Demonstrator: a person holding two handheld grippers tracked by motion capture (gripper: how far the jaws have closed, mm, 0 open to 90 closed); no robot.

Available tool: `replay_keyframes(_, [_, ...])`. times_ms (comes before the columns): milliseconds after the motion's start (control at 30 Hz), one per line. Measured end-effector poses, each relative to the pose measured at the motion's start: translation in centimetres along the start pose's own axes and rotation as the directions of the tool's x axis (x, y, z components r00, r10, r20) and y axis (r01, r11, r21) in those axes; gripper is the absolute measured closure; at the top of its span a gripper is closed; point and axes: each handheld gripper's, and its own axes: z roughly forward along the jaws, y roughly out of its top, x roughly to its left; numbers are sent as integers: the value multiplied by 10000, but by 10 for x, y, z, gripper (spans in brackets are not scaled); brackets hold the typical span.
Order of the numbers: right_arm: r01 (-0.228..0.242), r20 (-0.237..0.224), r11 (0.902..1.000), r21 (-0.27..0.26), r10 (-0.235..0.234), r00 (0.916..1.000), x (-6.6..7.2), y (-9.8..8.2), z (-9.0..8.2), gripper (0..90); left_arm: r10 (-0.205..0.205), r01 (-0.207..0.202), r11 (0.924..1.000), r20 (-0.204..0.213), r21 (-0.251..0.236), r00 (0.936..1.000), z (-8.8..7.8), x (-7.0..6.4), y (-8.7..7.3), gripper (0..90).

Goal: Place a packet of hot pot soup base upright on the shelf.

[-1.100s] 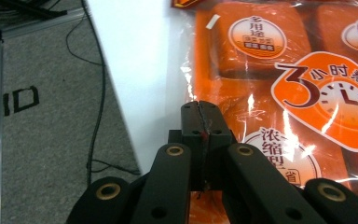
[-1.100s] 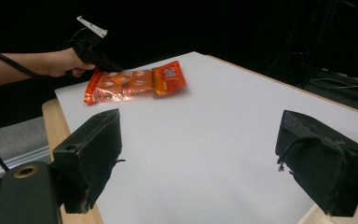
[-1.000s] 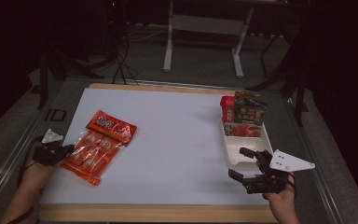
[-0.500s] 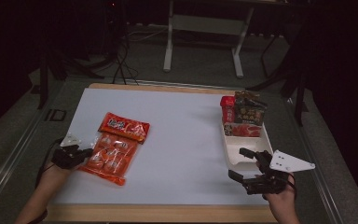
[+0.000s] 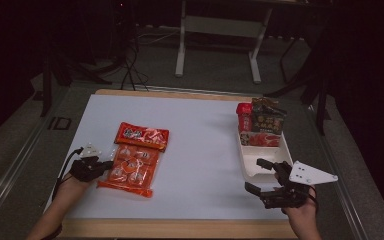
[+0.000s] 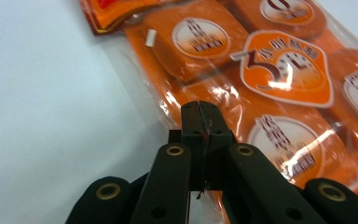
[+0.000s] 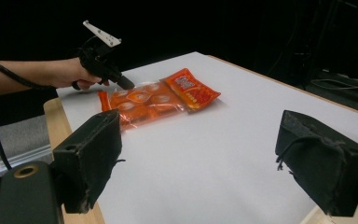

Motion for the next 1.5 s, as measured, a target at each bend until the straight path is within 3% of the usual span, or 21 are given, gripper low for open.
replay_keyframes(100, [0, 42, 10000, -29, 0, 10000, -1, 0, -1, 141, -244, 232, 9993, -424, -285, 9988, 3, 3, 7, 900])
replay_keyframes(233, [-19, 46, 10000, -46, 19, 10000, -1, -1, -1, 141, -283, 275, 9995, -677, -124, 9973, 11, 5, 16, 900])
replay_keyframes(400, [-34, 49, 10000, -39, 34, 10000, -2, -1, -2, 141, -341, 342, 9994, -735, -7, 9967, 24, 7, 26, 900])
replay_keyframes(667, [-43, 32, 10000, -10, 43, 10000, -2, -2, -1, 141, -404, 413, 9991, -785, 98, 9961, 30, 4, 32, 900])
replay_keyframes(1000, [-33, -9, 10000, -24, 33, 10000, -2, -1, -2, 142, 341, -332, 9989, -251, 343, 9991, 42, -23, 45, 900])
replay_keyframes(1300, [26, 3, 10000, -80, -26, 10000, -1, -2, -3, 144, 1026, -1045, 9937, 475, 395, 9936, 57, -55, 58, 900])
replay_keyframes(1500, [54, -21, 10000, -69, -54, 10000, -1, -1, -3, 143, 1251, -1281, 9909, 694, 405, 9897, 58, -60, 60, 900])
